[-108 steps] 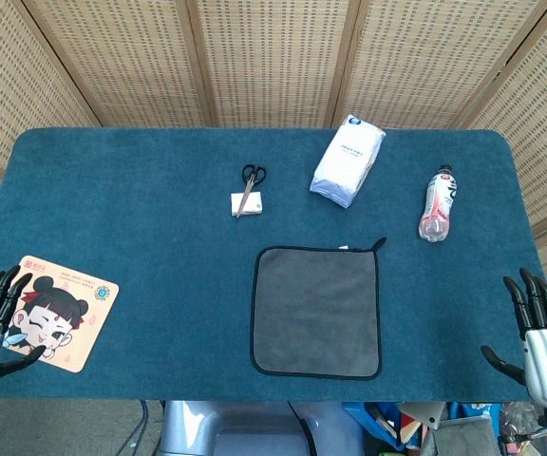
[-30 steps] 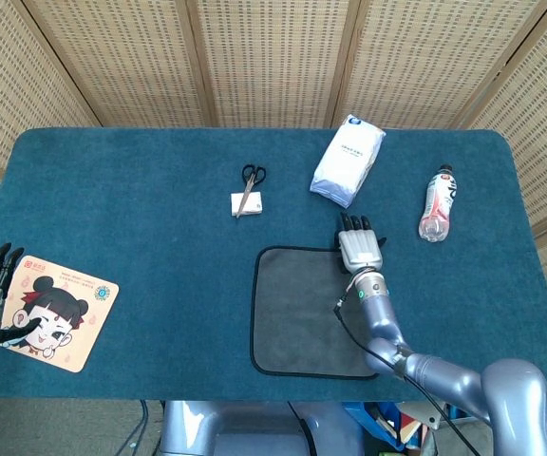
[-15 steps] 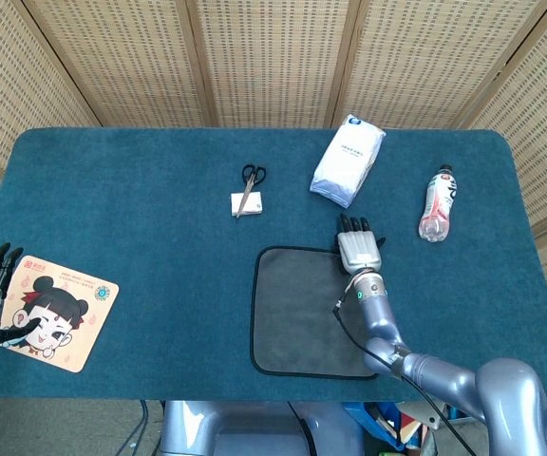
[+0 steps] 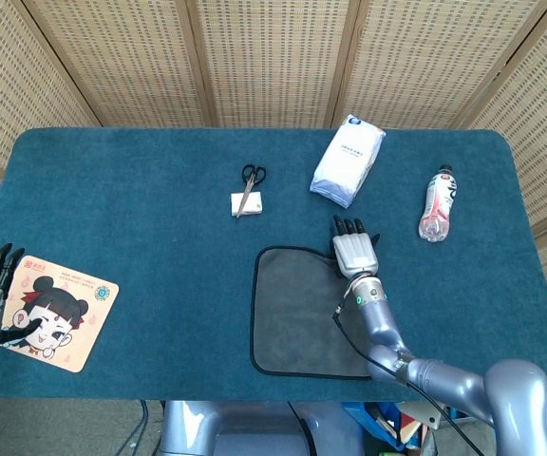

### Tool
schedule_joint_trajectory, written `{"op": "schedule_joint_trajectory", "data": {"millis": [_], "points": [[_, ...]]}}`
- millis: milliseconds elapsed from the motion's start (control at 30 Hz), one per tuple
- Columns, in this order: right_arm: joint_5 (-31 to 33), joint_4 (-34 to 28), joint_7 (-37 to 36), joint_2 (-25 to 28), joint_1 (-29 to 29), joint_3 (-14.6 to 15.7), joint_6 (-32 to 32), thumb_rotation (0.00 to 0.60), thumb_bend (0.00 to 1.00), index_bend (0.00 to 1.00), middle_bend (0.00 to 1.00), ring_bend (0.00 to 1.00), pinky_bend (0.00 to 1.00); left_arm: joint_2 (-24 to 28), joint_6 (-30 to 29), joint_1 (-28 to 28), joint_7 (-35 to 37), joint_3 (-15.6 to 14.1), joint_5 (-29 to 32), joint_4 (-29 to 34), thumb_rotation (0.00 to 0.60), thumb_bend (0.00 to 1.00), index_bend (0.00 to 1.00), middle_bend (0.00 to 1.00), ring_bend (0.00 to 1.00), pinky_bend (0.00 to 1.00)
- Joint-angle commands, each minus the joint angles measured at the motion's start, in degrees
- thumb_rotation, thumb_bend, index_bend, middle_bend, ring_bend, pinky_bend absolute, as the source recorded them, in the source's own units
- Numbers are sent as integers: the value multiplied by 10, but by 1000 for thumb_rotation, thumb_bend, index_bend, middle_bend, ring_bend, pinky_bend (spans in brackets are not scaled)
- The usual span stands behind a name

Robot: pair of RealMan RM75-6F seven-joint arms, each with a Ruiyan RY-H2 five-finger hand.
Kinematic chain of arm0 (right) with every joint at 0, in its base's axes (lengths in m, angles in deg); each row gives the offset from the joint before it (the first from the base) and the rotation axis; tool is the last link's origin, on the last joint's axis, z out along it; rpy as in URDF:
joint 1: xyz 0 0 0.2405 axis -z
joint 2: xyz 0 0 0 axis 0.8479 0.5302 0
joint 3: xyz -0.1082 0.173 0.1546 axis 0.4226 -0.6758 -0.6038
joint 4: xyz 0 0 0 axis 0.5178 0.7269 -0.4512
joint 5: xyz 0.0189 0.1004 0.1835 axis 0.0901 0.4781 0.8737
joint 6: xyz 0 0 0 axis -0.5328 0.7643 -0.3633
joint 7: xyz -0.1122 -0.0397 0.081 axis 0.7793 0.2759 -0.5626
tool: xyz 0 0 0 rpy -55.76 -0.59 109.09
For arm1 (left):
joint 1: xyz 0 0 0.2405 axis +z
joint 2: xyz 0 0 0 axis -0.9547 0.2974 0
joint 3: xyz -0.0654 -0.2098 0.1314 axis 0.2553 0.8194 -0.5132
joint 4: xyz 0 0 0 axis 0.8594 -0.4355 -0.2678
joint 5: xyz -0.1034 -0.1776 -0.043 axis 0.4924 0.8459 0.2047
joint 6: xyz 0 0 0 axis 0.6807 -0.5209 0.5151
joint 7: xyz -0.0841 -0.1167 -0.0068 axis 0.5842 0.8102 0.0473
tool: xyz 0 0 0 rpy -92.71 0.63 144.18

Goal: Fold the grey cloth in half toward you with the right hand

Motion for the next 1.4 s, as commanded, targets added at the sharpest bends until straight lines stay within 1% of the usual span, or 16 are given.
{"op": "schedule_joint_trajectory", "data": {"millis": [33,233,300,567,833,1100,1400], "points": [[-23,-27,-11,14,13,11,16,600,547,597,0,0,0,0,0,0,1,-1,-1,1,600,147,0,0,0,0],[-72,-93,-29,48,40,36,46,600,548,600,0,0,0,3,-5,2,4,-5,-11,4,600,147,0,0,0,0],[-100,-117,-30,59,54,52,68,600,547,601,0,0,0,4,-8,3,6,-7,-16,5,600,148,0,0,0,0],[-184,-206,-42,94,98,106,113,600,549,602,0,0,0,8,-19,8,11,-15,-40,11,600,147,0,0,0,0],[-252,-270,-28,113,132,150,153,600,549,605,0,0,0,14,-31,14,19,-23,-62,17,600,147,0,0,0,0],[-289,-295,-7,116,153,179,165,600,549,607,0,0,0,19,-41,20,29,-28,-76,18,600,147,0,0,0,0],[-327,-293,2,112,177,209,165,600,549,607,0,0,0,23,-50,26,36,-31,-88,19,600,147,0,0,0,0]]}}
